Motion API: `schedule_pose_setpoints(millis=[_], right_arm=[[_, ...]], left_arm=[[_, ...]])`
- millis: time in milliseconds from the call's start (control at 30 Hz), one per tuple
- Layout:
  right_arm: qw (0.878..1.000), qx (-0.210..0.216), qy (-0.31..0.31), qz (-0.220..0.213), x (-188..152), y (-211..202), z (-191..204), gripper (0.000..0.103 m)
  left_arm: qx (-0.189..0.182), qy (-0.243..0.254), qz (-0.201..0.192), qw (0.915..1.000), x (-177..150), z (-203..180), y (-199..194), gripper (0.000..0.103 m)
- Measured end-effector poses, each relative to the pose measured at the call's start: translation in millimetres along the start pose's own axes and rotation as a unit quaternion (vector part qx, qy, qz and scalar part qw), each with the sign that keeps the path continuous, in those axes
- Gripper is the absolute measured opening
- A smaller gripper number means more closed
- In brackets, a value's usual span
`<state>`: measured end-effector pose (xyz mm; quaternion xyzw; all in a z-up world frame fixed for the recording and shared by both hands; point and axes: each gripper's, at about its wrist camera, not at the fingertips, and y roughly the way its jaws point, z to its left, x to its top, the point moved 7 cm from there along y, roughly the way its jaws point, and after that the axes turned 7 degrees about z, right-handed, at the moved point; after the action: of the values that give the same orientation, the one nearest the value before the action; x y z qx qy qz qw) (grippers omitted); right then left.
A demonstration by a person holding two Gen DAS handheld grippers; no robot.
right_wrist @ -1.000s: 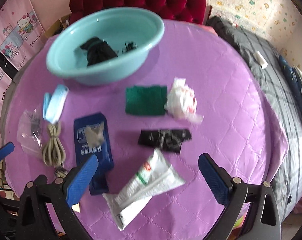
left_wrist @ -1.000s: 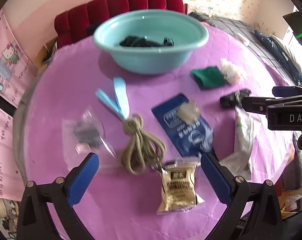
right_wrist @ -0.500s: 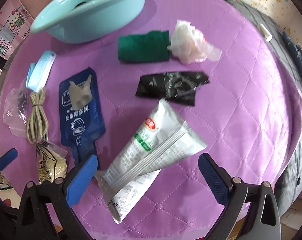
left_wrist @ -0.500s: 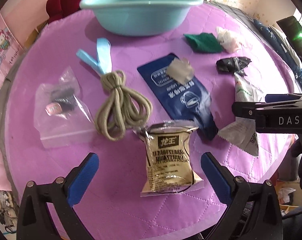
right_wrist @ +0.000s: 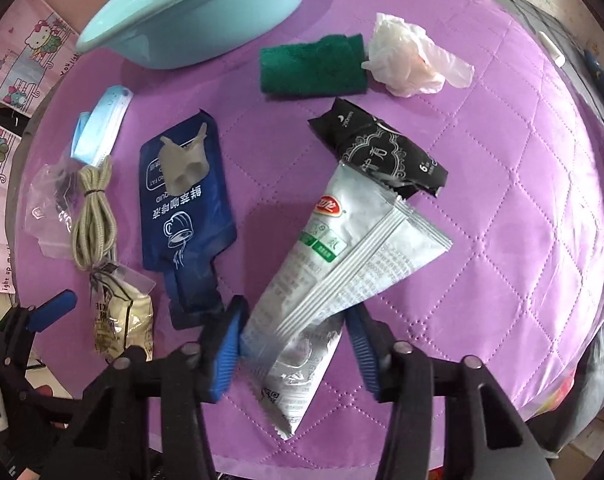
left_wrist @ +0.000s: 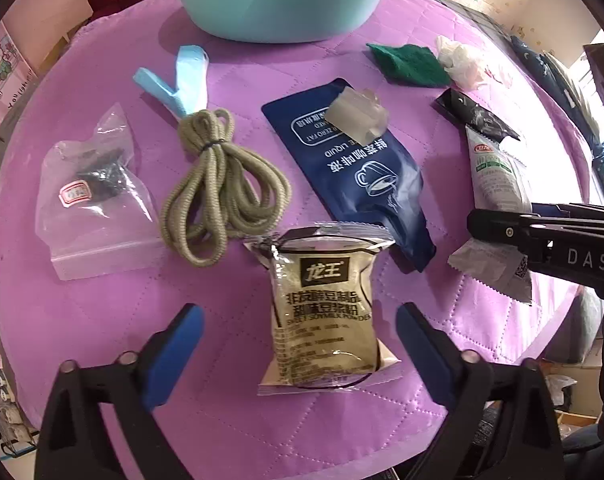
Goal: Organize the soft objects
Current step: 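Grasp the gold snack packet with the left gripper while the right gripper grasps the white pouch, then carry the gold packet and white pouch with both grippers over the basin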
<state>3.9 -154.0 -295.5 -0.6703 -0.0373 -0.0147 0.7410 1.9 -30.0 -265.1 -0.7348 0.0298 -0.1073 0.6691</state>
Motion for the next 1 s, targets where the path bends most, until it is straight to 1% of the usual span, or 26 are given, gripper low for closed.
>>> schedule_pose_setpoints(millis=[67,133,167,200,267,333,467,667,867,933,1000], right_arm=[[1.0,0.001,-0.001,-0.001,-2,-3,0,0.045],[1.0,0.002,-0.003,0.0,-2,-8,2,0.044],[1.0,0.003,-0.002,0.0,-3,-8,2,0.044],[1.0,0.004,-0.002,0.001,-5,-10,3,0.044],[1.0,0.006,-0.004,0.001,-7,-14,0,0.044],[1.0,0.008,-0.008,-0.001,-13,-19,4,0.043],[1.0,0.008,-0.015,-0.008,-17,-27,9,0.043],[1.0,0.008,-0.019,-0.013,-21,-39,13,0.043],[0.999,0.004,-0.032,-0.024,-29,-57,19,0.043],[0.999,0.003,-0.037,-0.027,-29,-62,23,0.043],[0.998,0.001,-0.044,-0.033,-21,-71,23,0.043]], left_arm=[[0.002,0.003,0.003,1.0,2,-3,1,0.074],[-0.006,0.005,0.011,0.9999,3,-6,6,0.066],[-0.015,0.004,0.015,0.9998,1,-6,7,0.055],[-0.026,0.005,0.014,0.9996,0,-7,7,0.05],[-0.031,0.009,0.008,0.9994,-1,-8,5,0.047],[-0.044,0.006,0.009,0.999,-1,-7,5,0.046],[-0.046,0.007,0.006,0.9989,-4,-7,1,0.045],[-0.034,0.018,-0.011,0.9992,-6,-11,-15,0.045],[-0.035,0.025,-0.029,0.9987,-8,-14,-31,0.045],[-0.03,0.029,-0.038,0.9984,-4,-14,-39,0.046],[-0.027,0.032,-0.047,0.998,-6,-11,-50,0.045]])
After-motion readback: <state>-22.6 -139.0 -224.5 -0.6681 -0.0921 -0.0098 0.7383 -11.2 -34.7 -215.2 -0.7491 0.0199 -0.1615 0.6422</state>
